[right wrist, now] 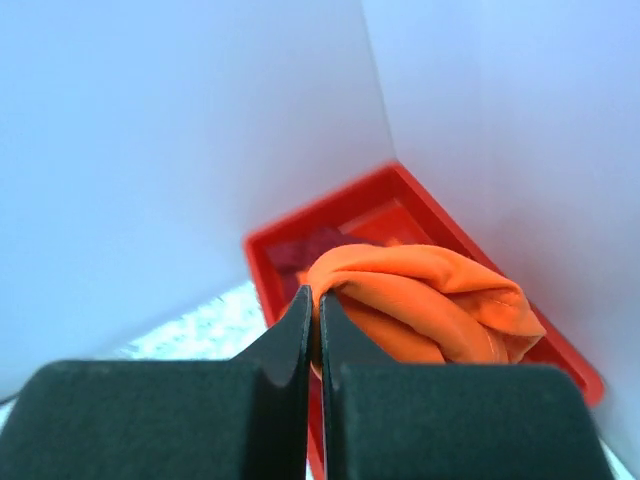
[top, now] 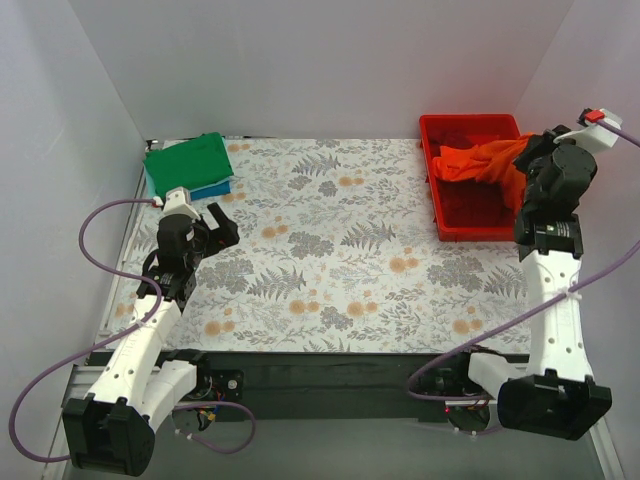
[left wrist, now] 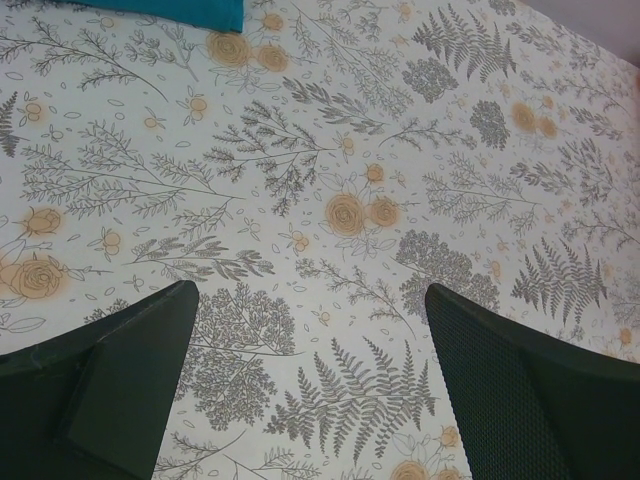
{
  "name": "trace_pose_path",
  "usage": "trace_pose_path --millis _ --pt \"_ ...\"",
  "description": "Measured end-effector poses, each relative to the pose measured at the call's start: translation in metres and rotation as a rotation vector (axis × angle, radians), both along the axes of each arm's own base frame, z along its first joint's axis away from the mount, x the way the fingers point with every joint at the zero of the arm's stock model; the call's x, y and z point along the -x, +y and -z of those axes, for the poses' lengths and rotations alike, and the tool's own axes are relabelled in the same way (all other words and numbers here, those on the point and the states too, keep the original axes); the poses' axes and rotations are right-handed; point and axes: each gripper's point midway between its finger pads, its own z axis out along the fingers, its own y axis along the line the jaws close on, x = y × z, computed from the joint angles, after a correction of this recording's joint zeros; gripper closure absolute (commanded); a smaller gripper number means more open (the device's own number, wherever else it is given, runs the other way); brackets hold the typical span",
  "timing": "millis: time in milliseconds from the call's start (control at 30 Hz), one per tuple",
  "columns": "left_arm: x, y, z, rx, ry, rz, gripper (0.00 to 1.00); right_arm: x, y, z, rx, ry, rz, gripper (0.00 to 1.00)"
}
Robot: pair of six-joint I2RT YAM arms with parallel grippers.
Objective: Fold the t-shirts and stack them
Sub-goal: Grab the tshirt from the pile, then move the tshirt to the center of the board
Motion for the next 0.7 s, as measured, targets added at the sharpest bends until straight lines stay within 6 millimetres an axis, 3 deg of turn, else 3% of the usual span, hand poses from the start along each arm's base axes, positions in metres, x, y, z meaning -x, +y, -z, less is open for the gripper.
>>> trace_pose_path --millis 200,400,567,700 --pt "0.0 -0.002 0.0 0.003 0.001 0.012 0.03 0.034 0.025 -0.098 0.088 -0.228 -0.082 0.99" --pt "-0.002 -0.004 0.002 0.005 0.006 0.019 0.03 0.043 0.062 -0.188 0.162 -0.376 -0.278 0.99" --pt "-0.002 -0.004 0.002 0.005 0.002 0.018 0.04 0.041 0.109 -0.232 0.214 -0.428 -0.495 0.99" --pt "-0.003 -0.003 0.002 0.005 0.002 0.018 0.04 0.04 0.157 -0.232 0.256 -0.418 -0.663 0.99"
